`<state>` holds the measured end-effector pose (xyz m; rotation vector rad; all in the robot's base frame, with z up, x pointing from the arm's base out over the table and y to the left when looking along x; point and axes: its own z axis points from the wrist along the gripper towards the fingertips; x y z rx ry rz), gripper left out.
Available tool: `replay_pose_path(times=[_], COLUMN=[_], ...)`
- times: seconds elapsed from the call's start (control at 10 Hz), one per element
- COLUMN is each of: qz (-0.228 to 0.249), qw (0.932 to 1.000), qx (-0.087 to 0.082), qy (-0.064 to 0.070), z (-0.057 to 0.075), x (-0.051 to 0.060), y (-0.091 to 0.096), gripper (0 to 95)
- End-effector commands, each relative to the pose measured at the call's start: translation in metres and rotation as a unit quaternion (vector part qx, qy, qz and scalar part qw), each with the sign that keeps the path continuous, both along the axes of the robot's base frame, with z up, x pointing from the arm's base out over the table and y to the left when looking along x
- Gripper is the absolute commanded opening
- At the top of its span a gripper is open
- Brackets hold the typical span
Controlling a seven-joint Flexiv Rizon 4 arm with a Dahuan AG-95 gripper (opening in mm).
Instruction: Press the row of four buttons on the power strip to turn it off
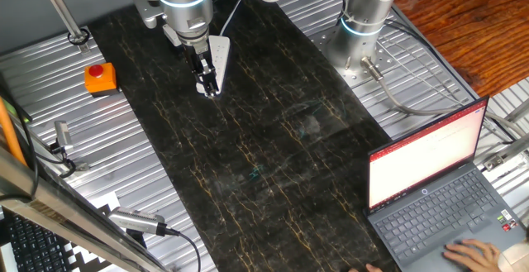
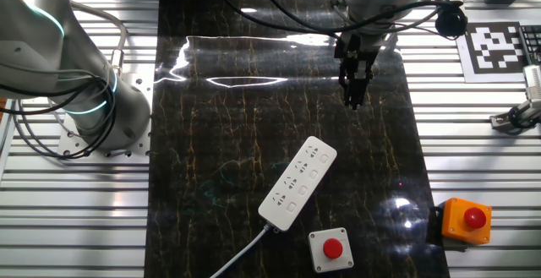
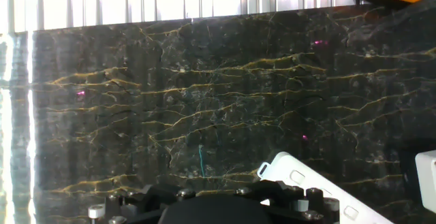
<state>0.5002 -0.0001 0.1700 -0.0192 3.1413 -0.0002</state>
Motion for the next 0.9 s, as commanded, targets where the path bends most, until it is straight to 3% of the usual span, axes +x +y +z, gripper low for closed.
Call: replay_pose_path(times=[0.1, 0.9], qz=[0.138, 0.151], qw=[0.9903, 0.9882], qx=[0.004, 0.004], qy=[0.018, 0.026], z=[0.0029, 0.0047], x=[-0.0017, -0.0030], y=[-0.0025, -0.0055], gripper=[0.0, 0.0])
